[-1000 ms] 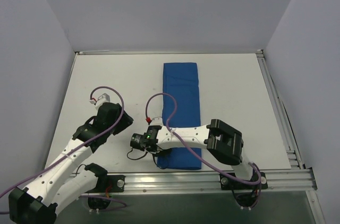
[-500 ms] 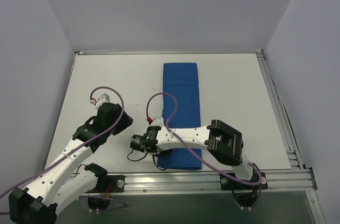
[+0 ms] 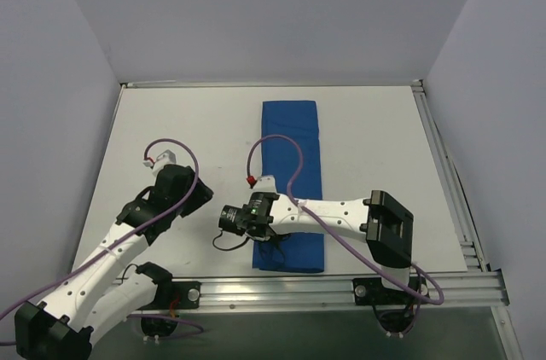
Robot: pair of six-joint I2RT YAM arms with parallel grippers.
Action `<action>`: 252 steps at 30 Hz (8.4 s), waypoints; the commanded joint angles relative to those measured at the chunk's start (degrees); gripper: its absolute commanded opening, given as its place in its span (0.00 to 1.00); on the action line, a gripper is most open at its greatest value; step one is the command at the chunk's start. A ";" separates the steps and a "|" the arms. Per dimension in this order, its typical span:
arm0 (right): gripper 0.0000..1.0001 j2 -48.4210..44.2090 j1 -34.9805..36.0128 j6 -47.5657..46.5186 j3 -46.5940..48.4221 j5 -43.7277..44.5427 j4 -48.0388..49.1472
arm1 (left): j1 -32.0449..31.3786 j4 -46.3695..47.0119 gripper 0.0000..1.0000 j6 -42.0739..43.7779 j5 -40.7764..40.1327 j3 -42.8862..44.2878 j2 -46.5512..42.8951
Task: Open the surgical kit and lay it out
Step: Open the surgical kit at the center of the board.
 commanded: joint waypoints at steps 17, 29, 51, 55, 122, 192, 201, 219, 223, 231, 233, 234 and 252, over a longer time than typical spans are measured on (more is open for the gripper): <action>0.12 1.72 -1.63 -6.44 -4.38 -7.66 13.18 | 0.57 0.73 0.60 1.65 0.78 1.03 -0.37; 0.19 1.19 -2.34 -7.06 -5.09 -8.27 13.80 | 0.65 1.43 0.60 1.83 1.30 1.38 0.07; 0.00 -7.76 -6.03 2.95 -8.59 3.40 -3.06 | 0.65 3.27 0.59 2.97 3.75 0.15 -0.46; 0.00 -16.63 -11.63 5.42 -16.92 4.90 -7.11 | 0.65 6.87 0.57 6.13 8.33 -0.73 -0.54; 0.58 -22.46 -16.16 -20.07 -10.88 -4.14 7.73 | 0.30 9.09 0.55 8.33 13.61 1.38 2.18; 0.00 -0.74 -44.35 -6.44 -30.93 -30.86 46.85 | 3.38 21.89 0.64 8.69 31.71 -1.77 20.81; 0.00 -2.50 -44.09 -7.05 -33.74 -32.71 50.27 | 2.76 13.33 0.71 4.38 21.89 -7.94 11.34; 0.00 -4.96 -49.54 -13.47 -36.47 -30.34 48.96 | 2.41 7.76 0.57 1.83 13.08 -7.76 11.05; 0.00 -4.00 -49.01 -13.47 -36.03 -30.69 49.13 | 2.41 10.48 0.55 0.87 15.19 -9.69 12.38; 0.00 -3.38 -48.57 -13.74 -36.11 -30.78 49.39 | 2.41 13.39 0.43 0.16 16.86 -11.01 12.20; 0.00 -3.38 -48.57 -13.82 -35.85 -30.78 49.13 | 2.41 13.74 0.43 0.16 17.04 -11.28 12.55; 0.00 -3.38 -48.57 -13.91 -35.76 -30.60 49.04 | 2.41 14.17 0.43 0.07 17.30 -11.45 12.99; 0.00 -3.21 -48.48 -14.26 -35.67 -31.04 49.39 | 2.24 10.67 0.54 -0.72 15.36 -13.30 9.48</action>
